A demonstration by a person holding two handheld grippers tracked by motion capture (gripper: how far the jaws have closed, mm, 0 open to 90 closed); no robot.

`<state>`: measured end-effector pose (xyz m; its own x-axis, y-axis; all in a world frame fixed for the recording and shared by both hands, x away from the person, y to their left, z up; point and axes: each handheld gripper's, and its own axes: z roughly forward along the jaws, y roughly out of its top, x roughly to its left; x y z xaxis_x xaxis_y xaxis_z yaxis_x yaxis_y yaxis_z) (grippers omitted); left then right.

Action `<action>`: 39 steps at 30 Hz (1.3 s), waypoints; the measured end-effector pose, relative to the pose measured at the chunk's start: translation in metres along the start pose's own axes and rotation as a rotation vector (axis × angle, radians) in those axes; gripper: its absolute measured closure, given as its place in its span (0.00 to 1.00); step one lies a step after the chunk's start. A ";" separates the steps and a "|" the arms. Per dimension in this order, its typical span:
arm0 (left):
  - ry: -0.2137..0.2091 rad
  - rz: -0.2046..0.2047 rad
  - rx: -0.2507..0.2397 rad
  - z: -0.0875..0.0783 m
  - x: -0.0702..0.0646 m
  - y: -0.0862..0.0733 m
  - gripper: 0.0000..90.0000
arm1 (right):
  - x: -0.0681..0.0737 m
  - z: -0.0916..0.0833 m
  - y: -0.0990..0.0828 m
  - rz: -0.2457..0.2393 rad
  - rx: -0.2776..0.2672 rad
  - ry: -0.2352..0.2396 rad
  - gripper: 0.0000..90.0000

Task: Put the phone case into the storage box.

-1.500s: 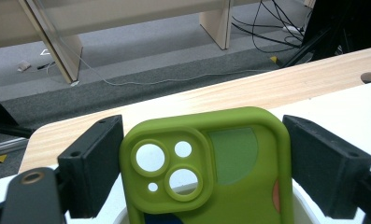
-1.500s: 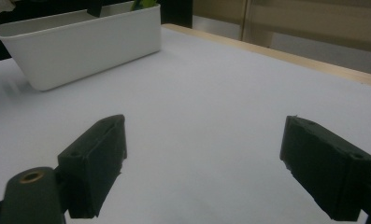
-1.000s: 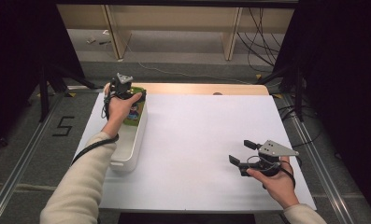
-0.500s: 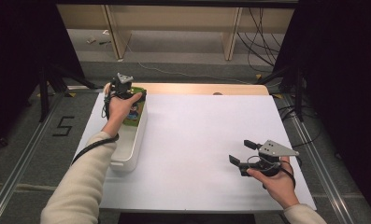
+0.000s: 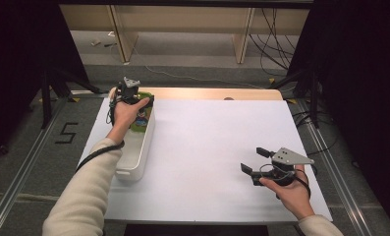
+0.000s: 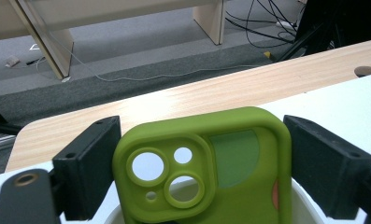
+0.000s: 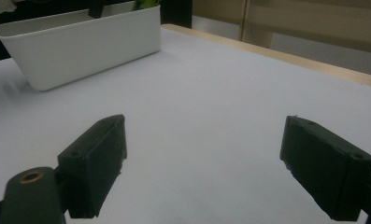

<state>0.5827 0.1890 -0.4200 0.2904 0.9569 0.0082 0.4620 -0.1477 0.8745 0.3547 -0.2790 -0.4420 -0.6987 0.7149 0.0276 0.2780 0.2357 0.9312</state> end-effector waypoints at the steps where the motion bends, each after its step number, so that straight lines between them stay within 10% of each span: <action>1: -0.002 0.001 0.000 0.000 0.000 0.000 0.14 | 0.000 0.000 0.000 0.000 0.000 0.000 0.17; 39: -0.022 -0.006 -0.034 -0.017 -0.005 0.011 0.00 | 0.000 -0.001 0.000 0.000 -0.001 -0.002 0.17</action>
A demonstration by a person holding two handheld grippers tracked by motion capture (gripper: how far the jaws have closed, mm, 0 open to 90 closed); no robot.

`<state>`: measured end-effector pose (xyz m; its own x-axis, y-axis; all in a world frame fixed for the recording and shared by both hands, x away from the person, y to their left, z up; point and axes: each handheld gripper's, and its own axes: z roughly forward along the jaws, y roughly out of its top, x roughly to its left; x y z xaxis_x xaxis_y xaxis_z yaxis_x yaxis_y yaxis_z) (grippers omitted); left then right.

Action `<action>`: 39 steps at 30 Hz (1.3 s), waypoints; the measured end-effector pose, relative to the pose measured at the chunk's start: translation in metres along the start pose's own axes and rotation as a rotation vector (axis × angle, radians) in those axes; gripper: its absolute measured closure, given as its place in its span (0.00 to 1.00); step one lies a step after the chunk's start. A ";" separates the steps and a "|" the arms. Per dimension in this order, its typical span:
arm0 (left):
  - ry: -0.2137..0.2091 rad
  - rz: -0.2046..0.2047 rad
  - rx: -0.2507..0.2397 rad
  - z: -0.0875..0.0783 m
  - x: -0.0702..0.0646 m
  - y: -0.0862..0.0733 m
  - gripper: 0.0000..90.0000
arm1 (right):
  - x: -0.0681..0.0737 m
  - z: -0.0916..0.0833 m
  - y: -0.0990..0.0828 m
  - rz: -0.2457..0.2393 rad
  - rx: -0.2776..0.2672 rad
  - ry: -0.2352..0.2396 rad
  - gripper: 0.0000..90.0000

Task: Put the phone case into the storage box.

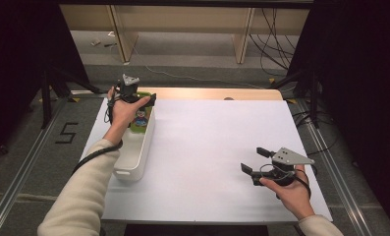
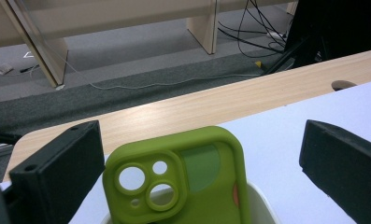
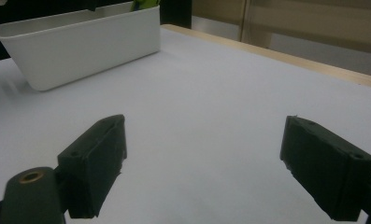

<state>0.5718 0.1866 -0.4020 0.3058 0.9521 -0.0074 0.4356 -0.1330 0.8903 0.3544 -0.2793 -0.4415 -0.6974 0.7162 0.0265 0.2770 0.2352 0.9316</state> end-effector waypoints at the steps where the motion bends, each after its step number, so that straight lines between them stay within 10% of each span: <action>1: 0.001 0.000 0.000 -0.001 0.000 0.000 0.00 | 0.000 0.000 0.000 0.000 0.000 0.000 0.17; 39: -0.114 0.020 -0.025 -0.056 -0.020 -0.002 0.01 | -0.001 0.000 0.000 0.005 0.000 -0.005 0.17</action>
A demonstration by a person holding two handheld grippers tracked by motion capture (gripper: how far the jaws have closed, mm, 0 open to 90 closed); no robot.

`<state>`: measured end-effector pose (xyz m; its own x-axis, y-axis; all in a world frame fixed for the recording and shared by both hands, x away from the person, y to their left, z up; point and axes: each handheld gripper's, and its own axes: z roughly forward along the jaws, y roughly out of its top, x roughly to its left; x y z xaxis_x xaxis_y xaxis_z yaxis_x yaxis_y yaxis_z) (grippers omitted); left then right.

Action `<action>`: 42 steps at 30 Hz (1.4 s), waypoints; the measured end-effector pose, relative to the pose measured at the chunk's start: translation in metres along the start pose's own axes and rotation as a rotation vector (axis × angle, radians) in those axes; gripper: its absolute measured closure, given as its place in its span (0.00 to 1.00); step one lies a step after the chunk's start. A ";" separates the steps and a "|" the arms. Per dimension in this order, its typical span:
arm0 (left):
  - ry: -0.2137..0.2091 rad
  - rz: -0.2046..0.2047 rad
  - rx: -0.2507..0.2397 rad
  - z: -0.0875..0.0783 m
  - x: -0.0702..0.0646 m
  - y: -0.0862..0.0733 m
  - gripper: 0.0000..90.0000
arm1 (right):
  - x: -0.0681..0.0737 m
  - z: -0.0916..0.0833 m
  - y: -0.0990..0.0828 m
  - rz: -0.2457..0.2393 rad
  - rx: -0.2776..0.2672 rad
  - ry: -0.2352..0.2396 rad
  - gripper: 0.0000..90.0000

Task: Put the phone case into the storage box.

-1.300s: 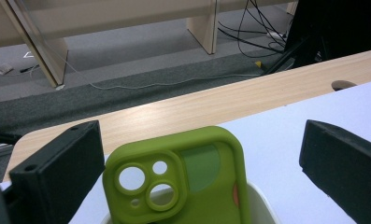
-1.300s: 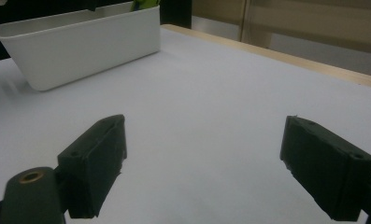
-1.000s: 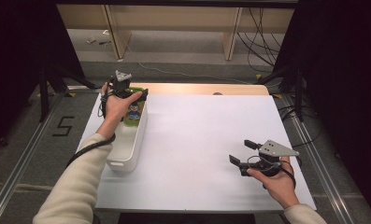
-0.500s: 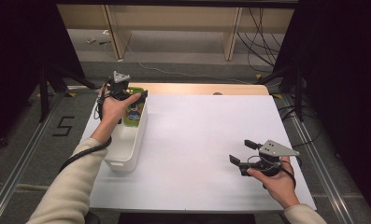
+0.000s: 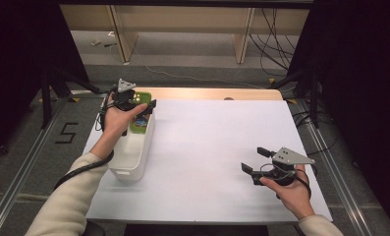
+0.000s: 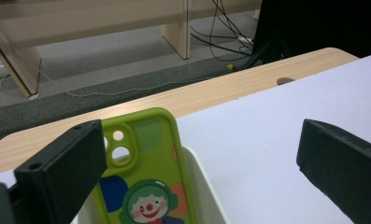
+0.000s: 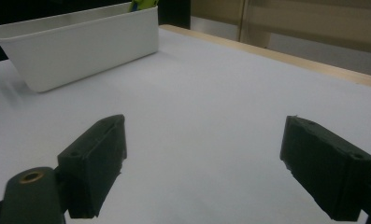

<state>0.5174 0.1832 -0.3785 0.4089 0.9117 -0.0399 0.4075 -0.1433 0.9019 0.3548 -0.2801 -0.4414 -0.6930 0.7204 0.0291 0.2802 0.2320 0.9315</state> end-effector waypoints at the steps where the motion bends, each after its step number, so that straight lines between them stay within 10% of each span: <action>1: -0.006 0.003 0.003 -0.002 -0.001 0.000 0.01 | 0.000 0.000 0.000 -0.001 0.000 0.000 0.17; 42: -0.151 0.056 -0.021 -0.049 -0.042 -0.024 0.02 | 0.000 -0.001 0.001 -0.001 -0.001 -0.004 0.17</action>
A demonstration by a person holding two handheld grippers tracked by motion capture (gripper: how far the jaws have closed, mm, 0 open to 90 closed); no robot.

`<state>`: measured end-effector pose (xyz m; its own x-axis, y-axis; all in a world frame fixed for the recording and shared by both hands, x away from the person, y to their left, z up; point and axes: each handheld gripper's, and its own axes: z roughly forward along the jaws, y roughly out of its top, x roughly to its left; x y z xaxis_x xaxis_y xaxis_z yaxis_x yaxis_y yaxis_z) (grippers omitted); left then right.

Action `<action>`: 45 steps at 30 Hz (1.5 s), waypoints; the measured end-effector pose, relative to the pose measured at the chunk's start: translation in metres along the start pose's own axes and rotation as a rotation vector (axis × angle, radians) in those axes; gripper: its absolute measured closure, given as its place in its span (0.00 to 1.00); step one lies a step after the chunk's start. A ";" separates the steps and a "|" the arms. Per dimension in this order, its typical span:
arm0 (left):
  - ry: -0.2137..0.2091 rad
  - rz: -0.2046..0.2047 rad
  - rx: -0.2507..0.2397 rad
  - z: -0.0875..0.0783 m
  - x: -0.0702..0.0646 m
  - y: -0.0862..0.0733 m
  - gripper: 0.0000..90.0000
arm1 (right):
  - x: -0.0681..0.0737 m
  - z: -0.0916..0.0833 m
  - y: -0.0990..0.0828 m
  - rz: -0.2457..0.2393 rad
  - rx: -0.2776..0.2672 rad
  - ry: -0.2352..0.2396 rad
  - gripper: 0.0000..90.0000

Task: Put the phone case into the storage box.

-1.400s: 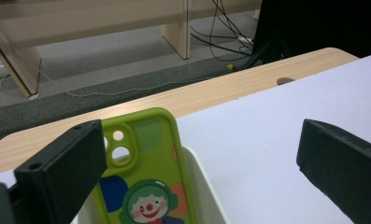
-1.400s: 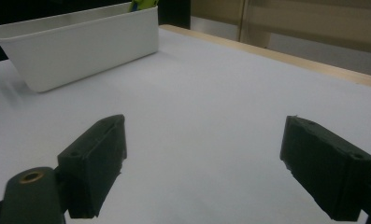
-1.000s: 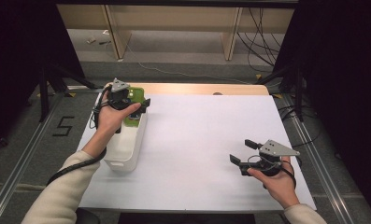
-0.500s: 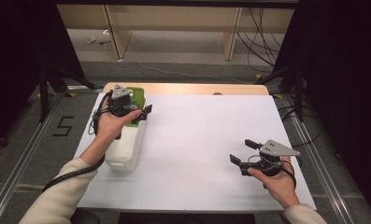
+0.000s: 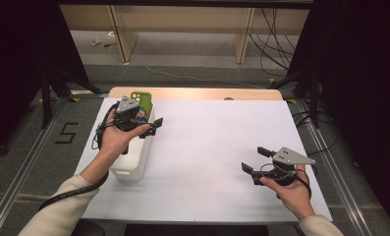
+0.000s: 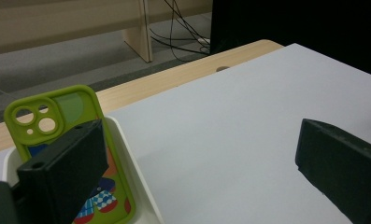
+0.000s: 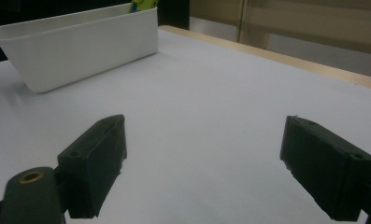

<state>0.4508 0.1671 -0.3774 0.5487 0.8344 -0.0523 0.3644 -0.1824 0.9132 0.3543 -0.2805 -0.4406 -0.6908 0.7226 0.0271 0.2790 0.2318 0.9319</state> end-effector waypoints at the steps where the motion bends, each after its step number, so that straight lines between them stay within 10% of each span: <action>1: -0.002 0.003 -0.001 -0.001 -0.001 0.000 0.02 | 0.000 0.000 0.000 0.000 0.002 -0.001 0.17; 45: -0.148 0.086 -0.053 -0.045 -0.042 -0.035 0.03 | 0.001 0.000 0.001 0.000 -0.004 0.003 0.18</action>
<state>0.3811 0.1618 -0.3891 0.6826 0.7302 -0.0281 0.2731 -0.2193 0.9366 0.3536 -0.2800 -0.4399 -0.6925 0.7209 0.0282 0.2762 0.2288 0.9335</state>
